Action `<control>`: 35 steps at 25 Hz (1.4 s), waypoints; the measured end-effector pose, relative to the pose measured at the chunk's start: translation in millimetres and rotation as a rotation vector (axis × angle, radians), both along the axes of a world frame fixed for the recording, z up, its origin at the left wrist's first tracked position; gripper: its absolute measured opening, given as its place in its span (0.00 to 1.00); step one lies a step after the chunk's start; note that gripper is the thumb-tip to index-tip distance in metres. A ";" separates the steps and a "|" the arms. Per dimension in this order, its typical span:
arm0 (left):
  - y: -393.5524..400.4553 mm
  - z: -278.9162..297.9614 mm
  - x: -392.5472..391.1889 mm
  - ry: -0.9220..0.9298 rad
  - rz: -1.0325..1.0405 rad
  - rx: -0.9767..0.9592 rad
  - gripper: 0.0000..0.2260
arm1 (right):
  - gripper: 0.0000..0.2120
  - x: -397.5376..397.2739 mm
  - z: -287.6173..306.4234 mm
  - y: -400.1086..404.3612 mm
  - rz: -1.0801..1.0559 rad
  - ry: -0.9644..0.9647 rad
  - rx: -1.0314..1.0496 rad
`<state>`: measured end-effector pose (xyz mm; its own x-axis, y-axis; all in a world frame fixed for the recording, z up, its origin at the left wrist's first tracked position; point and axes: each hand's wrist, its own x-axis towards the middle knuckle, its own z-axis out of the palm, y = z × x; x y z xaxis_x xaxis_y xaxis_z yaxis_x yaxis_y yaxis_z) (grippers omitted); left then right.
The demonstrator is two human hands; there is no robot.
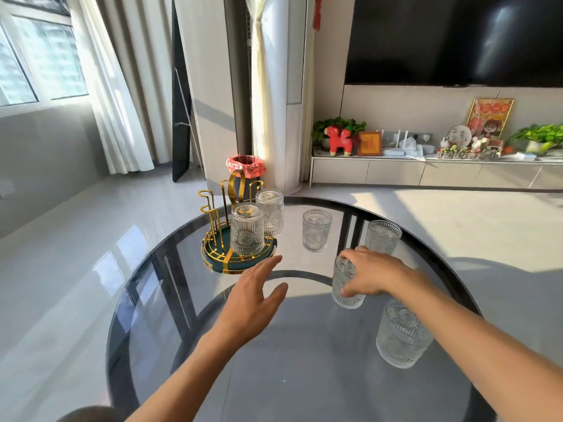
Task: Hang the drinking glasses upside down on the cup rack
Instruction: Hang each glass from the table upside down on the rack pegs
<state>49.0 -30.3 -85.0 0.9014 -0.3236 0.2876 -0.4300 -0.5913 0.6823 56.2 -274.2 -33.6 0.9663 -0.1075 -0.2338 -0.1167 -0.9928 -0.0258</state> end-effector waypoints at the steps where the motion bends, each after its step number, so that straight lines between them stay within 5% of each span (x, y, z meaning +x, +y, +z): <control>1: 2.2 2.7 -1.0 0.010 -0.001 0.000 0.24 | 0.42 -1.7 -5.8 0.7 -0.013 -0.026 0.024; 8: 21.2 12.9 -2.7 0.073 0.053 -0.004 0.20 | 0.36 -0.7 -14.3 17.1 -0.166 -0.151 0.154; 10: 23.9 12.2 -0.5 0.221 0.097 -0.063 0.15 | 0.36 -2.1 -9.7 34.1 -0.110 -0.139 0.192; 14: 30.9 1.7 0.5 0.783 0.146 -0.517 0.16 | 0.32 -4.3 -1.1 83.5 -0.071 -0.132 0.846; 16: 38.7 1.0 6.7 0.837 0.137 -0.824 0.21 | 0.30 0.0 8.8 103.9 -0.006 -0.212 1.122; 19: 55.3 16.1 23.0 0.675 0.127 -1.184 0.28 | 0.28 10.3 22.8 127.7 0.131 -0.269 1.276; 23: 79.6 35.9 51.4 0.273 0.217 -1.267 0.22 | 0.18 43.9 40.1 137.8 0.236 -0.102 1.234; 26: 92.8 48.7 73.2 0.020 0.250 -1.206 0.24 | 0.15 77.6 52.7 145.3 0.188 -0.319 1.067; 29: 95.2 55.2 101.9 -0.164 0.293 -0.974 0.25 | 0.22 110.7 61.1 156.8 0.334 -0.593 0.656; 35: 92.8 40.9 134.7 -0.284 0.332 -0.640 0.26 | 0.36 151.8 54.4 165.0 0.390 -0.327 0.409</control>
